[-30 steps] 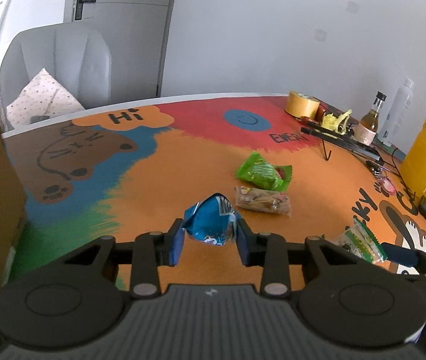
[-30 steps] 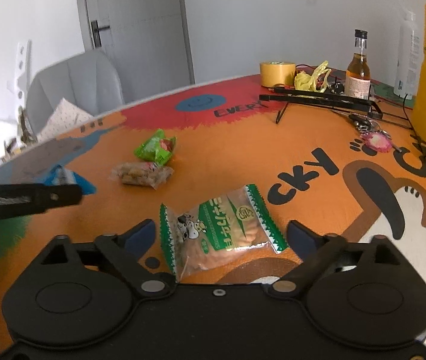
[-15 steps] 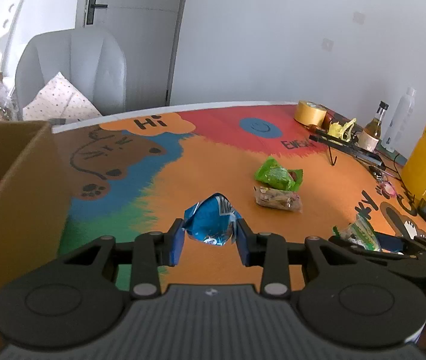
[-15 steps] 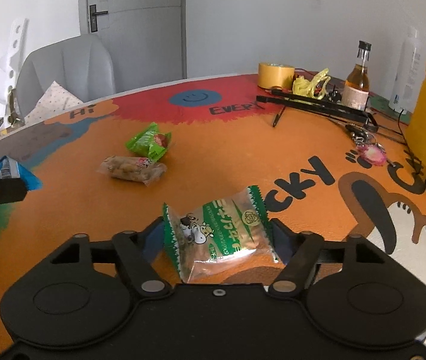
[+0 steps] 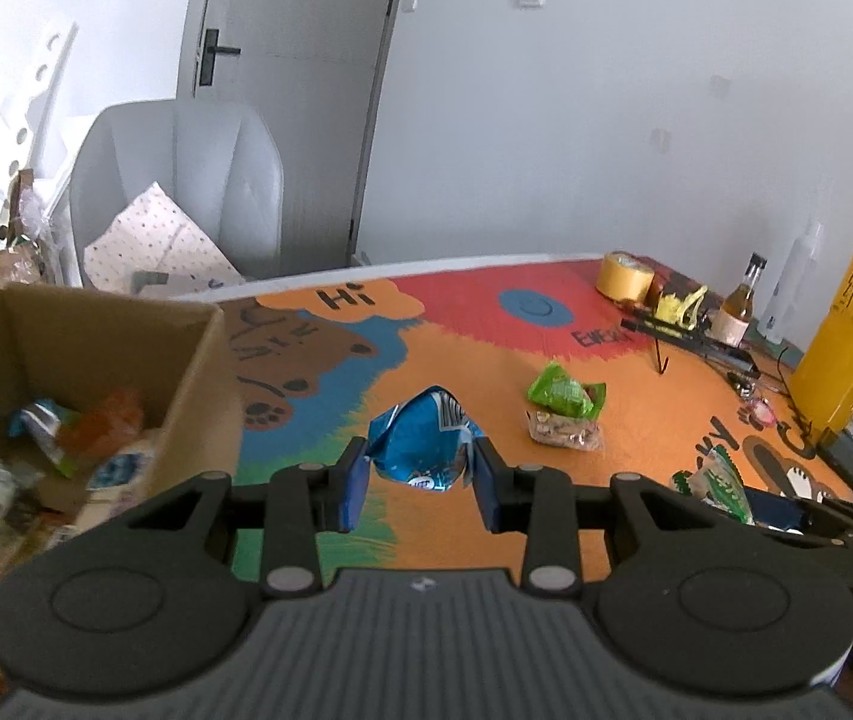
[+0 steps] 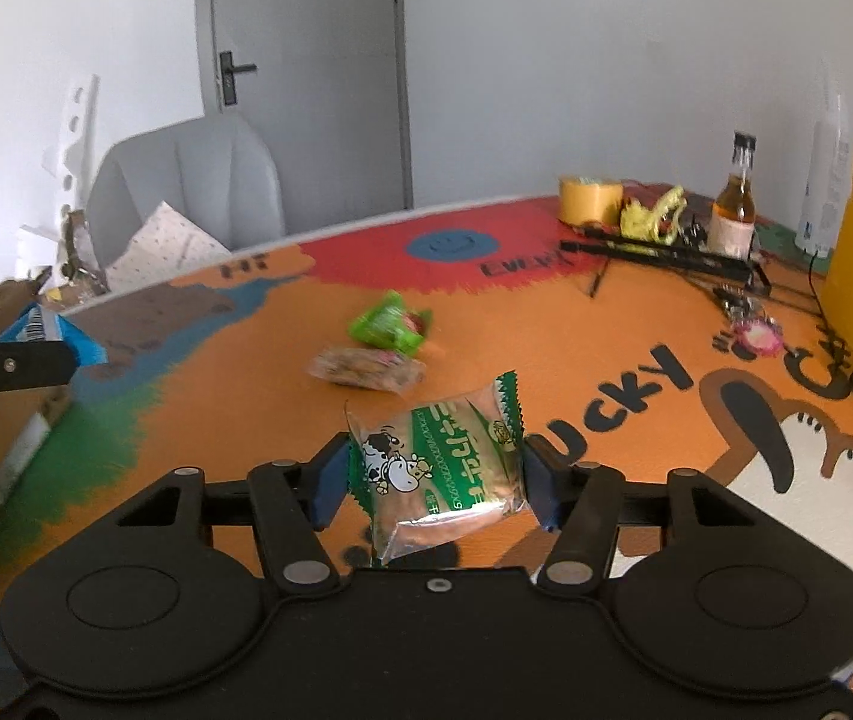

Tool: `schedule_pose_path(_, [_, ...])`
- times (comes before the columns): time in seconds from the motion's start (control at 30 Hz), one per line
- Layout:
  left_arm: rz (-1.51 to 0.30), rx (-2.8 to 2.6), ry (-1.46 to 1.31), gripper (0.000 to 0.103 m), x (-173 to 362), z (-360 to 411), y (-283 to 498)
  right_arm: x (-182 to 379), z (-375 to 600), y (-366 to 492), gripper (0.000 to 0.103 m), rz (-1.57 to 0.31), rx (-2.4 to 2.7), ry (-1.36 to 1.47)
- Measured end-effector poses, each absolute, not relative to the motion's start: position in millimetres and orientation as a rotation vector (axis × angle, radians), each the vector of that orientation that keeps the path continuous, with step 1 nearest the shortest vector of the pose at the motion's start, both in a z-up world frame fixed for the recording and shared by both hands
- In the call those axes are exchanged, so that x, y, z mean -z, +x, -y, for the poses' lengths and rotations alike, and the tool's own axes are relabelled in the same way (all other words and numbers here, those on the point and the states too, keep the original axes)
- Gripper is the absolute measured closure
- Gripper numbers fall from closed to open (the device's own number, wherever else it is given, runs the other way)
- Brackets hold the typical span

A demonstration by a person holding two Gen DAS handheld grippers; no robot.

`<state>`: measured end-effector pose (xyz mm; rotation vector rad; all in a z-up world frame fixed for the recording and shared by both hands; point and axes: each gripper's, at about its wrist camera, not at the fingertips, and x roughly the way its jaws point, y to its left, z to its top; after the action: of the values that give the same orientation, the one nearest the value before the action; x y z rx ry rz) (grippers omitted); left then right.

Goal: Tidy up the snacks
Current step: 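Carry the biscuit packet and blue candy over the cardboard box with both tools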

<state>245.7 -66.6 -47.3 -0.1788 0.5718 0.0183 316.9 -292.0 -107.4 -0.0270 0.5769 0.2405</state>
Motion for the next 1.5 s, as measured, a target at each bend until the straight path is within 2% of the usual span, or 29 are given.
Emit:
schedule_pose_path(0.5, [-0.504, -0.065, -0.193, 0.068, 14.6, 29.5, 198.4, 62.9, 254.2, 274.1, 0.046, -0.491, -0.329, -0.023])
schedule_pose_path(1.03, [-0.464, -0.177, -0.186, 0.068, -9.6, -47.6, 159.7, 37.7, 185.1, 256.0, 0.046, -0.449, -0.5, -0.001])
schedule_pose_path(1.5, [-0.464, -0.193, -0.184, 0.067, -13.2, -91.4, 163.3, 26.7, 138.1, 257.1, 0.046, -0.436, -0.583, -0.015])
